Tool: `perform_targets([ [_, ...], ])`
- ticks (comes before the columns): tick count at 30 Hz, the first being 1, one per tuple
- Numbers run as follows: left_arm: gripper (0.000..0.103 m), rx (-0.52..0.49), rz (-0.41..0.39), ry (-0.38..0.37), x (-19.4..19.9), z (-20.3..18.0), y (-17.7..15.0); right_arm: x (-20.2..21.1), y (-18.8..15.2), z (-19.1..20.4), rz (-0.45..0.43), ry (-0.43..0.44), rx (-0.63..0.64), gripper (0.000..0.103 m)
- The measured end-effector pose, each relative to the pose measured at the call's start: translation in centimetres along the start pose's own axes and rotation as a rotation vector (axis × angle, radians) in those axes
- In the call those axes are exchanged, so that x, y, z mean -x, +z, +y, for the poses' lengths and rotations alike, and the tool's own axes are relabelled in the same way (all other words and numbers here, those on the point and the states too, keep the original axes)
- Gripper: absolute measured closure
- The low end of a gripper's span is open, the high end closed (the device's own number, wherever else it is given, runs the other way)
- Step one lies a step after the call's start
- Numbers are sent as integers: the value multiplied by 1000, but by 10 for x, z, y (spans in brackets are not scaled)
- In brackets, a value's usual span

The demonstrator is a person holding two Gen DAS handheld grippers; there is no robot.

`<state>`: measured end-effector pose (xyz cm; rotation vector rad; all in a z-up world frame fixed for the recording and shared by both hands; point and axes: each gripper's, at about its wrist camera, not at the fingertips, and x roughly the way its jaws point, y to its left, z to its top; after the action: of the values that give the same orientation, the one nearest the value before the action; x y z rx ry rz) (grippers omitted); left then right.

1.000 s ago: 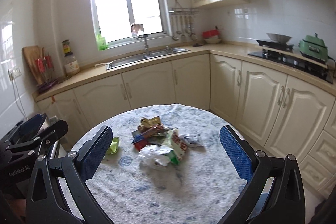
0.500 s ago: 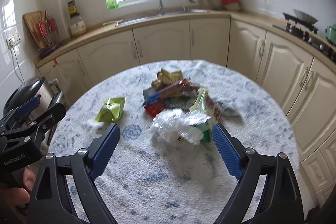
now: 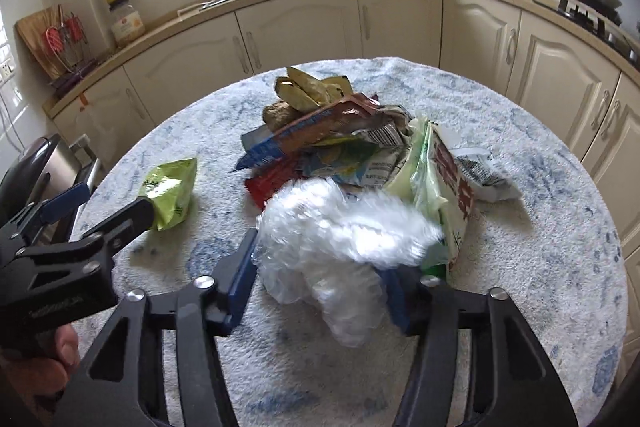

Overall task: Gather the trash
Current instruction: 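Grasp the green snack wrapper with the left tool while the right tool holds the clear bag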

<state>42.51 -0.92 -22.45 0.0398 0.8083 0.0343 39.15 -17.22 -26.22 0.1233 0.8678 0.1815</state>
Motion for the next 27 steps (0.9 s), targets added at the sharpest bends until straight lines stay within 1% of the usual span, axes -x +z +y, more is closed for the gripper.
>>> perform_targets([
  [2, 2, -3, 40, -7, -21, 2, 7, -1, 2, -1, -1, 4, -5, 48],
  [3, 4, 6, 61, -25, -29, 4, 12, -1, 2, -2, -2, 8, -9, 47],
  [5, 20, 21, 73, -57, -40, 7, 19, -2, 3, -1, 0, 9, -1, 47],
  [6, 24, 25, 89, -72, -45, 8, 20, -3, 4, 0, -1, 9, 1, 47],
  [7, 33, 30, 104, -83, -50, 9, 20, -3, 5, -1, -2, 12, -2, 47],
  [11, 63, 33, 79, -105, -49, 11, 18, 2, 6, -2, -13, 39, -22, 47],
  [13, 68, 51, 77, -127, -45, 17, 16, 6, 6, -1, -19, 50, -21, 47],
  [14, 69, 62, 77, -135, -45, 20, 15, 7, 6, 0, -21, 48, -18, 47],
  [18, 68, 70, 69, -130, -37, 26, 10, 5, 6, 0, -14, 39, -15, 47],
  [19, 59, 69, 64, -117, -35, 27, 9, 4, 6, 0, -10, 35, -14, 46],
  [20, 36, 66, 67, -98, -34, 27, 9, 3, 5, 0, -8, 35, -16, 46],
  [21, 23, 66, 56, -75, -34, 28, 11, 4, 5, 0, -8, 36, -18, 46],
  [22, 6, 64, 33, -61, -31, 28, 13, 5, 5, 1, -11, 35, -16, 46],
  [23, 2, 59, 10, -51, -28, 29, 15, 6, 6, 2, -13, 34, -12, 46],
  [26, 2, 51, -4, -45, -33, 31, 25, 6, 7, 4, -18, 28, -3, 46],
  [27, 2, 53, 3, -25, -39, 32, 29, 6, 8, 4, -18, 30, -5, 46],
])
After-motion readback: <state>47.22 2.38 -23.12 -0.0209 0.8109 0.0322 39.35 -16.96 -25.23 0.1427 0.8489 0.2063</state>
